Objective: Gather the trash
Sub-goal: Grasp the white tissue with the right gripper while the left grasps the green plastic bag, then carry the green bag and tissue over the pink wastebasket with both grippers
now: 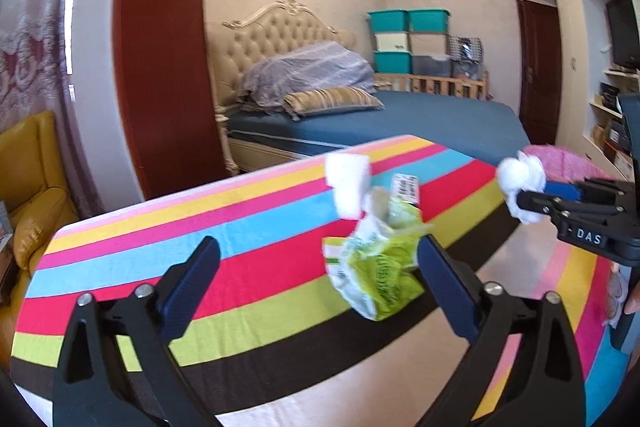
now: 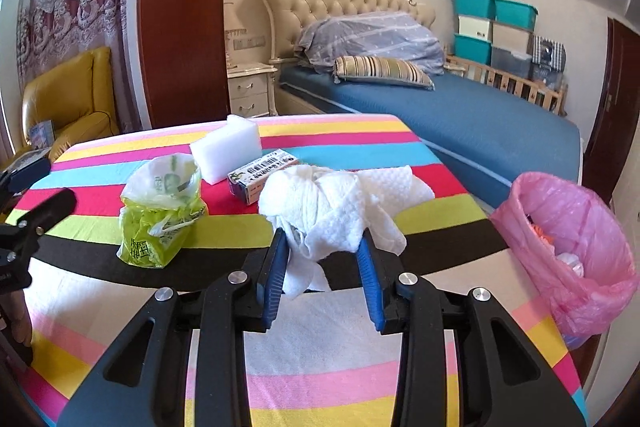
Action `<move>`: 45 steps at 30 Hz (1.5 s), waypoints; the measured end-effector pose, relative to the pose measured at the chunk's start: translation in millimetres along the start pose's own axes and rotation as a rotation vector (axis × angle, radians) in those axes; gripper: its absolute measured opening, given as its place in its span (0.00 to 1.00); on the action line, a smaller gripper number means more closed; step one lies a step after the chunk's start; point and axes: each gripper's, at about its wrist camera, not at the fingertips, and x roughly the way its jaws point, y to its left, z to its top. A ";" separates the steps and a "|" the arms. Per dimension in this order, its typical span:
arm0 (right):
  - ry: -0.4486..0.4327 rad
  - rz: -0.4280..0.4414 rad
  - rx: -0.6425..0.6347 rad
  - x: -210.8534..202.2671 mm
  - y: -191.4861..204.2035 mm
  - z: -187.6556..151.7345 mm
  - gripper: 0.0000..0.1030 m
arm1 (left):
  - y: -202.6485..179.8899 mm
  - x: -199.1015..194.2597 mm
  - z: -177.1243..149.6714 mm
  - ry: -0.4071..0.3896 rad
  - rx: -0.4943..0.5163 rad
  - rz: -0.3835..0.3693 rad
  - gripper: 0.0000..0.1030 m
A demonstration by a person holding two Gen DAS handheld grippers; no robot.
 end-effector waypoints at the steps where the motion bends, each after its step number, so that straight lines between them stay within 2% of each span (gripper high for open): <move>1: -0.003 -0.003 -0.006 -1.0 1.0 0.1 0.33 | -1.6 3.6 0.8 0.013 -0.004 -0.010 0.88; 7: -0.009 -0.005 -0.011 -1.7 2.3 1.0 0.33 | -12.2 34.1 8.2 0.095 -0.011 -0.071 0.73; 12: 0.001 0.006 0.015 -0.1 -4.2 1.0 0.33 | -24.3 51.1 12.9 0.120 0.008 -0.092 0.64; 16: 0.006 0.013 0.023 1.9 -5.7 1.5 0.33 | -25.0 60.9 15.1 0.137 -0.021 -0.111 0.48; 21: 0.008 0.017 0.023 3.1 -5.8 1.4 0.33 | -13.5 70.1 17.4 0.143 -0.102 -0.141 0.47; 26: 0.014 0.020 0.030 4.9 -7.6 0.6 0.33 | -14.7 72.6 15.4 0.168 -0.099 -0.191 0.15; 28: 0.013 0.020 0.033 4.5 -7.9 -0.2 0.33 | -17.5 67.2 15.8 0.144 -0.087 -0.190 0.10; 37: 0.000 0.023 0.037 1.8 -8.3 -1.6 0.33 | -20.8 20.3 12.0 -0.054 -0.074 -0.107 0.08; 42: 0.000 0.023 0.037 1.8 -8.2 -1.3 0.33 | -21.9 16.3 12.9 -0.067 -0.062 -0.101 0.08; 45: 0.001 0.023 0.038 1.8 -8.2 -1.4 0.33 | -23.1 19.3 14.2 -0.048 -0.050 -0.117 0.08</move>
